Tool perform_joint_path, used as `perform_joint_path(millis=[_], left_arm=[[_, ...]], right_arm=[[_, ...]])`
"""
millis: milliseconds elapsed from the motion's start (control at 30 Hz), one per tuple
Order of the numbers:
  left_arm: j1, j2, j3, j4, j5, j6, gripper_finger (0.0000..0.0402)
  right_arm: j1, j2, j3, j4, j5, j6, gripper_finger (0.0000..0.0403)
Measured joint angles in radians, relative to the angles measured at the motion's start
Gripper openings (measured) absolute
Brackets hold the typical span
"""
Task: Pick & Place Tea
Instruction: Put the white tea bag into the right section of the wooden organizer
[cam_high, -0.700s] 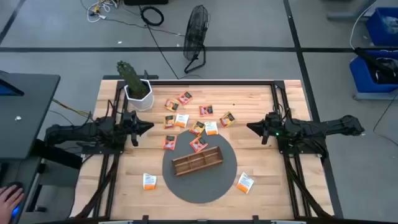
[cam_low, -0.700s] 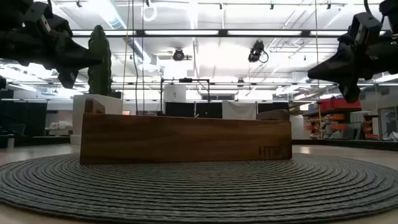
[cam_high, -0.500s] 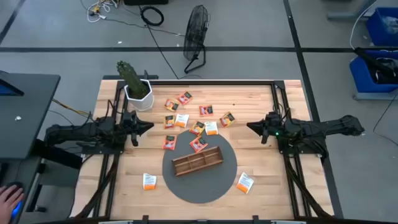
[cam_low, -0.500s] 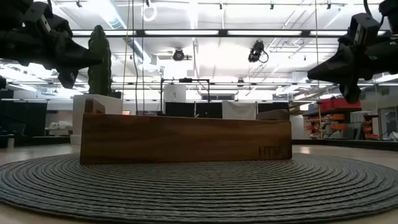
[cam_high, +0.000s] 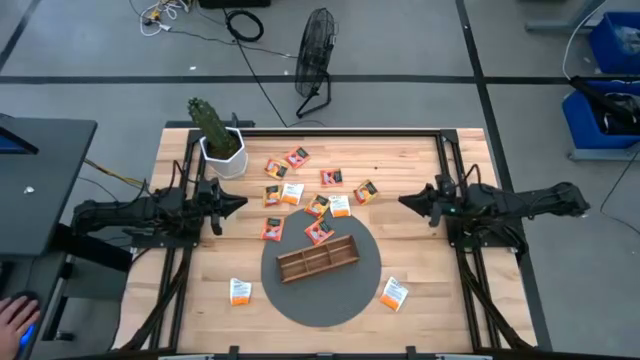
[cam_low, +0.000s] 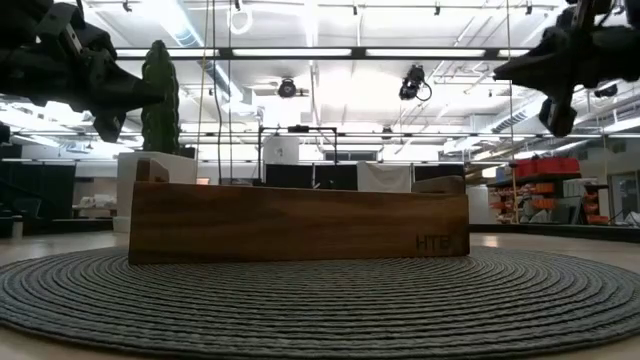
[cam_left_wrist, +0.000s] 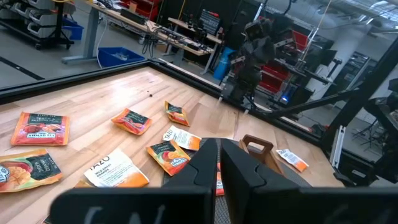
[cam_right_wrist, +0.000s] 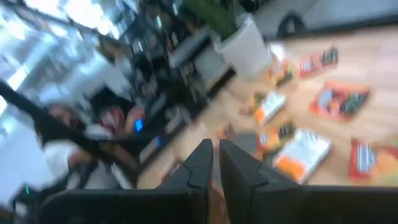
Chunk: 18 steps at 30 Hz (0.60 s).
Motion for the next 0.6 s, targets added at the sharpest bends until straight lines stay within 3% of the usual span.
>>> perform_joint_path(millis=[233, 367, 467, 600], left_arm=[[0.0, 0.0, 0.0, 0.005, -0.002, -0.098, 0.0023], [0.0, 0.0, 0.0, 0.006, -0.007, -0.138, 0.0023], [0.0, 0.0, 0.0, 0.006, -0.008, -0.162, 0.0023], [0.0, 0.0, 0.0, 0.008, -0.008, -0.16, 0.0023]], right_arm=[[0.001, 0.234, 0.164, -0.207, -0.354, 0.206, 0.0036], [0.029, 0.398, 0.192, -0.221, -0.571, 0.26, 0.0036], [0.076, 0.497, 0.194, -0.176, -0.627, 0.356, 0.0036], [0.158, 0.604, 0.194, -0.105, -0.6, 0.423, 0.0044]])
